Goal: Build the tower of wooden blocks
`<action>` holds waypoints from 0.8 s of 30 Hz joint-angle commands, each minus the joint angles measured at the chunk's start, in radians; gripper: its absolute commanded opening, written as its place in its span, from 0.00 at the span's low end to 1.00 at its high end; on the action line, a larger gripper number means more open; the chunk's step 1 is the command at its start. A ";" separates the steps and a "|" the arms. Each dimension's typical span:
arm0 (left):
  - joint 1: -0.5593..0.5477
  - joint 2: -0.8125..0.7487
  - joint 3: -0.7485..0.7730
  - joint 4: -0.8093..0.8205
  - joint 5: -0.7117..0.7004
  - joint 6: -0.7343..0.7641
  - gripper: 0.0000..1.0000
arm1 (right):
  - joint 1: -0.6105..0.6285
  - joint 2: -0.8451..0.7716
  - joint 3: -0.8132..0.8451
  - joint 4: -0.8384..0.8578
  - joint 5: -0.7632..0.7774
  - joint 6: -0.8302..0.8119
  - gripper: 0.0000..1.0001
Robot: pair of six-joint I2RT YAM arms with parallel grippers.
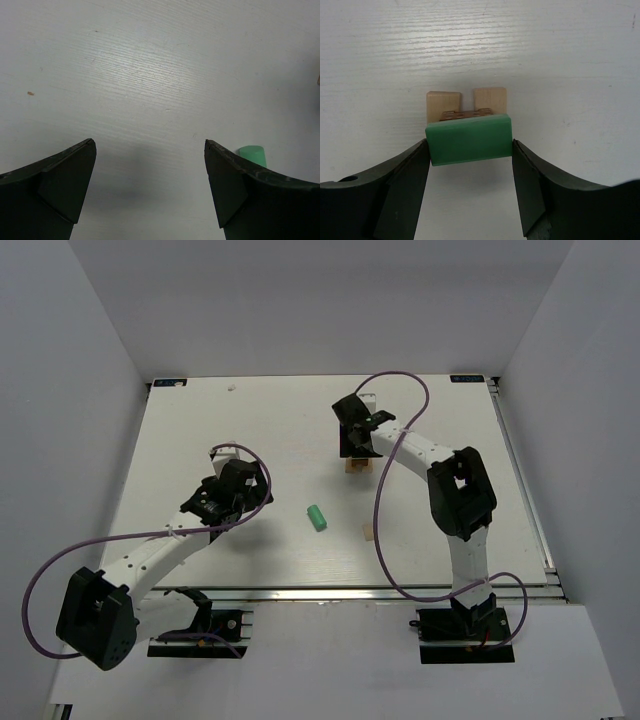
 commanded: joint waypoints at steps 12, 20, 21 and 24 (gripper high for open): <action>-0.007 -0.004 0.025 0.017 0.002 0.011 0.98 | -0.004 0.023 0.044 0.015 0.010 0.017 0.41; -0.005 -0.014 0.019 0.024 -0.017 -0.003 0.98 | -0.004 0.009 0.038 -0.001 0.011 0.029 0.47; -0.005 -0.016 0.019 0.029 -0.014 -0.004 0.98 | -0.004 0.008 0.035 -0.002 0.008 0.032 0.49; -0.005 -0.021 0.019 0.029 -0.015 -0.004 0.98 | -0.006 0.000 0.035 -0.007 0.007 0.041 0.51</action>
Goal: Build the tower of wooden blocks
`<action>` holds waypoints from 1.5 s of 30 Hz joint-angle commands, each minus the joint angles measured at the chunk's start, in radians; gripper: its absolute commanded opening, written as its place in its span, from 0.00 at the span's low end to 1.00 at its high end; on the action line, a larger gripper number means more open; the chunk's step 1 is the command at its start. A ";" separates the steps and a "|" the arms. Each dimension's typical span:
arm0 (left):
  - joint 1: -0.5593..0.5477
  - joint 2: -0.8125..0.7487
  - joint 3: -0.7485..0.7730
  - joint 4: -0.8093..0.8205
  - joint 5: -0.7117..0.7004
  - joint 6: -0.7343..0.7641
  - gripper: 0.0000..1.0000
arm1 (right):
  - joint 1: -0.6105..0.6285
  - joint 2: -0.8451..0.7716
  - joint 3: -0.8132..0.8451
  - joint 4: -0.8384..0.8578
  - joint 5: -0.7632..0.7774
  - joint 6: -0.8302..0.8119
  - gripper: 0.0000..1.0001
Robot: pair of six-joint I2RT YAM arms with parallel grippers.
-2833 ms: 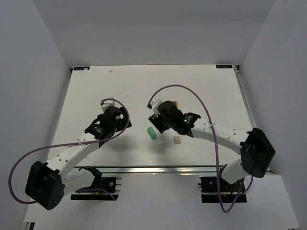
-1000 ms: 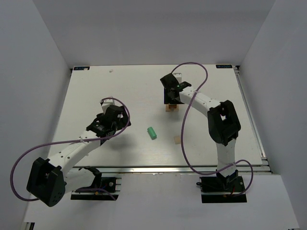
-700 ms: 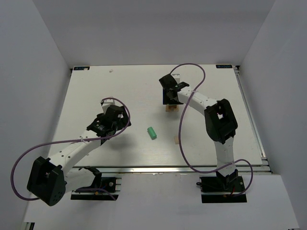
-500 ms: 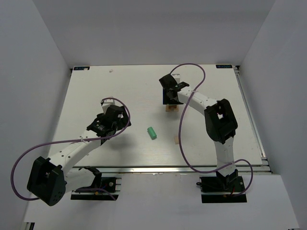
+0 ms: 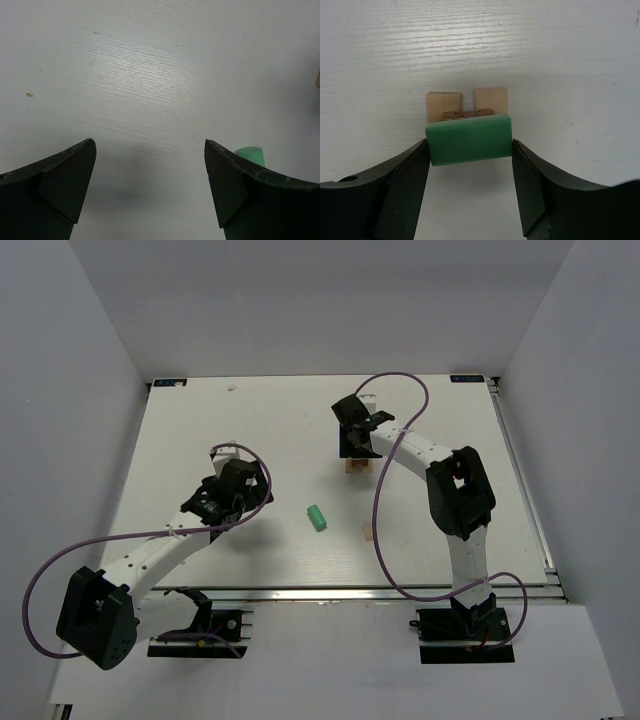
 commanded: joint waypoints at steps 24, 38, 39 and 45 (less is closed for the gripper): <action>-0.005 -0.046 0.017 0.024 0.000 -0.018 0.98 | 0.000 -0.052 0.019 -0.043 0.023 0.061 0.89; -0.007 -0.058 0.025 0.021 -0.004 -0.016 0.98 | 0.022 -0.129 -0.015 0.007 0.007 0.029 0.89; -0.005 -0.059 0.023 0.021 -0.003 -0.017 0.98 | 0.025 -0.141 -0.024 0.012 0.004 0.025 0.89; -0.007 -0.081 0.019 0.015 -0.014 -0.014 0.98 | 0.046 -0.253 -0.142 0.113 -0.001 -0.029 0.89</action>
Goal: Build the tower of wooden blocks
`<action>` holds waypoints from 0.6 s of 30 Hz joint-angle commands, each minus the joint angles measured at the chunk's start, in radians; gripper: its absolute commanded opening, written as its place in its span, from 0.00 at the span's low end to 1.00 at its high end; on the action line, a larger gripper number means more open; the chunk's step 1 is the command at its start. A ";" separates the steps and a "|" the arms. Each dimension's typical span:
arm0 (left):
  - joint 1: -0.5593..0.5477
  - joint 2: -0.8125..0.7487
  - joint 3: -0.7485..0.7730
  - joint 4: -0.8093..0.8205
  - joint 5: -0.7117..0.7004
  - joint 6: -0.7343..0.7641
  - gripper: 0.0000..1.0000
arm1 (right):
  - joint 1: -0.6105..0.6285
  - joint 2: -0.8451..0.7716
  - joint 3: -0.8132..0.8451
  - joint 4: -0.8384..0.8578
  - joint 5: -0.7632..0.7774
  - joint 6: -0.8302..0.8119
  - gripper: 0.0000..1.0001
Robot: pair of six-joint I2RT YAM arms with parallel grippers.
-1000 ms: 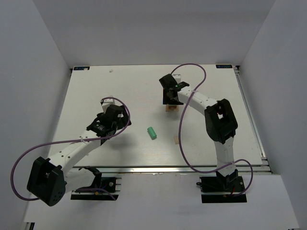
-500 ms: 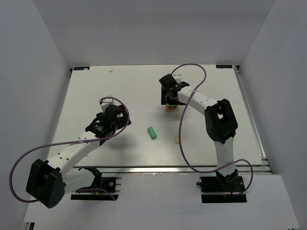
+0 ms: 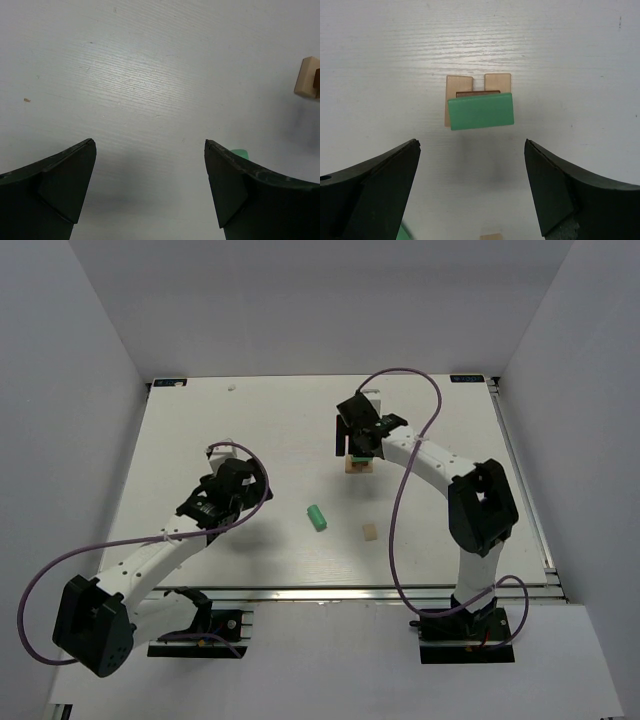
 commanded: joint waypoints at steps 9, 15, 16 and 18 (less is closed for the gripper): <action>-0.005 -0.095 -0.008 -0.003 -0.025 -0.003 0.98 | 0.039 -0.518 -0.508 0.507 -0.262 -0.362 0.89; -0.005 -0.089 -0.034 0.047 0.159 -0.055 0.98 | 0.056 -0.628 -0.661 0.506 -0.441 -0.275 0.89; -0.007 -0.081 -0.043 0.095 0.200 -0.060 0.98 | 0.056 -0.645 -0.711 0.521 -0.475 -0.260 0.89; -0.007 -0.028 -0.040 0.138 0.286 -0.063 0.98 | 0.056 -0.688 -0.754 0.576 -0.473 -0.231 0.89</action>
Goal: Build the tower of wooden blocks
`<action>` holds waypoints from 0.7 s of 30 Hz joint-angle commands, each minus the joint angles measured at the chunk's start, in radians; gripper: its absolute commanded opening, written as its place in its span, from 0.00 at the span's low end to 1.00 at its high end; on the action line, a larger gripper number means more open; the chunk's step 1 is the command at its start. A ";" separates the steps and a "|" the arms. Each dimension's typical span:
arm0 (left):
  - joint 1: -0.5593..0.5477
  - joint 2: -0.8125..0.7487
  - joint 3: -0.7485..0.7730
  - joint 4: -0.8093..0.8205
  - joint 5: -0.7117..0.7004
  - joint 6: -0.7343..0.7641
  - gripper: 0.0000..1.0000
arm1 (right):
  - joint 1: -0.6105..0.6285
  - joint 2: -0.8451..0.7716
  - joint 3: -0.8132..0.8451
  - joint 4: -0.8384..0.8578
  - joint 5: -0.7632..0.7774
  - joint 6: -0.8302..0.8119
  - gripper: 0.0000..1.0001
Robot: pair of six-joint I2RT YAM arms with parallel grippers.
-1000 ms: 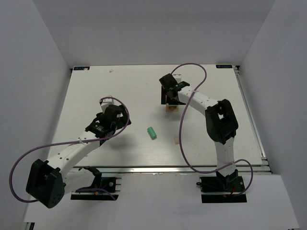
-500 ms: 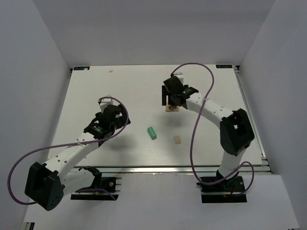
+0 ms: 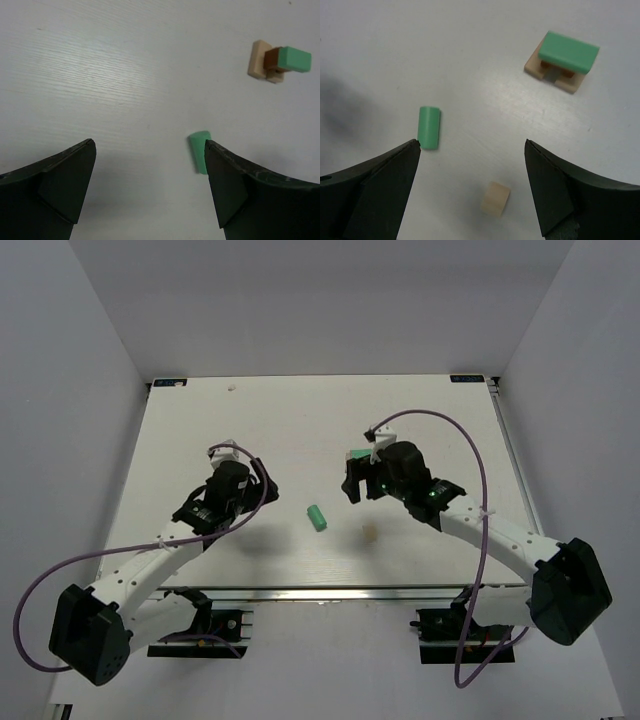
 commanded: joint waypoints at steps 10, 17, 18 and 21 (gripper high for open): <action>-0.135 0.338 0.162 0.066 0.203 -0.090 0.98 | 0.005 -0.145 -0.103 -0.087 0.152 0.086 0.89; -0.231 0.421 0.204 0.059 0.154 -0.138 0.96 | -0.006 -0.182 -0.100 -0.189 0.322 0.135 0.89; -0.250 0.426 0.201 0.056 0.151 -0.144 0.96 | -0.006 -0.185 -0.100 -0.196 0.338 0.138 0.89; -0.277 0.454 0.204 0.030 0.096 -0.185 0.95 | -0.018 -0.202 -0.111 -0.210 0.369 0.146 0.89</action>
